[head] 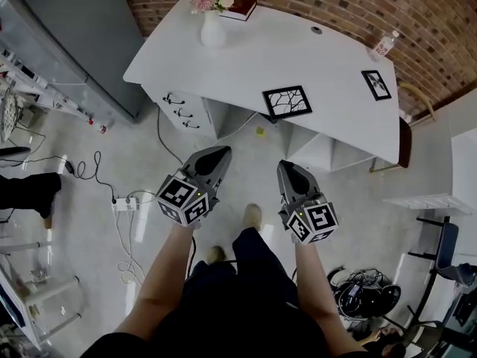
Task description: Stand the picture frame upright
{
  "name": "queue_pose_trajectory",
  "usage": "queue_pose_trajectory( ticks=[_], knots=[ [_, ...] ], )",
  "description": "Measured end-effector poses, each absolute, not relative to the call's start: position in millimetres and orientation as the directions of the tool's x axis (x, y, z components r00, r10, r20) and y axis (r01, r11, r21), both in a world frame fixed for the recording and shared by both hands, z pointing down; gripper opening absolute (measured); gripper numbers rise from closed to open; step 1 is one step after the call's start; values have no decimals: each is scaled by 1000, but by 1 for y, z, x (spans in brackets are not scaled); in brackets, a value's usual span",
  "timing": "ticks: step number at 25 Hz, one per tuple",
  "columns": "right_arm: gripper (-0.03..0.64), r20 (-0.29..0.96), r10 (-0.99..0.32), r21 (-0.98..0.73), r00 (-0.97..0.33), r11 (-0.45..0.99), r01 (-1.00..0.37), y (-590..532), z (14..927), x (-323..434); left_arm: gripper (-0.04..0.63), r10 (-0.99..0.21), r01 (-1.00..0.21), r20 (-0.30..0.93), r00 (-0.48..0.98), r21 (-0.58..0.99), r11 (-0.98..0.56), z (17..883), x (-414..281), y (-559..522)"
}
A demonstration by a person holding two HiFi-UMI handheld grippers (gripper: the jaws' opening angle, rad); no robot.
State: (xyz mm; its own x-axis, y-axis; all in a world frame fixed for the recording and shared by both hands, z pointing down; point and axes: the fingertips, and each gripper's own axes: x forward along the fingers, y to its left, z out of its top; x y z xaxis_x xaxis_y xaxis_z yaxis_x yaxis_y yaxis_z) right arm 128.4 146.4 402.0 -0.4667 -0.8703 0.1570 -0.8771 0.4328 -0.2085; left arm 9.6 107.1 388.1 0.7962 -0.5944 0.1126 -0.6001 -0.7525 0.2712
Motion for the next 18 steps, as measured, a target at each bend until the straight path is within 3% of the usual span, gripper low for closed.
queue_pose_trajectory(
  ticks=[12, 18],
  knots=[
    [3, 191, -837, -243, -512, 466, -851, 88, 429, 174, 2, -597, -611, 149, 788, 302, -732, 411, 66, 56],
    [3, 205, -809, -258, -551, 499, -827, 71, 441, 186, 2, -601, -615, 174, 780, 396, -682, 428, 86, 43]
  ],
)
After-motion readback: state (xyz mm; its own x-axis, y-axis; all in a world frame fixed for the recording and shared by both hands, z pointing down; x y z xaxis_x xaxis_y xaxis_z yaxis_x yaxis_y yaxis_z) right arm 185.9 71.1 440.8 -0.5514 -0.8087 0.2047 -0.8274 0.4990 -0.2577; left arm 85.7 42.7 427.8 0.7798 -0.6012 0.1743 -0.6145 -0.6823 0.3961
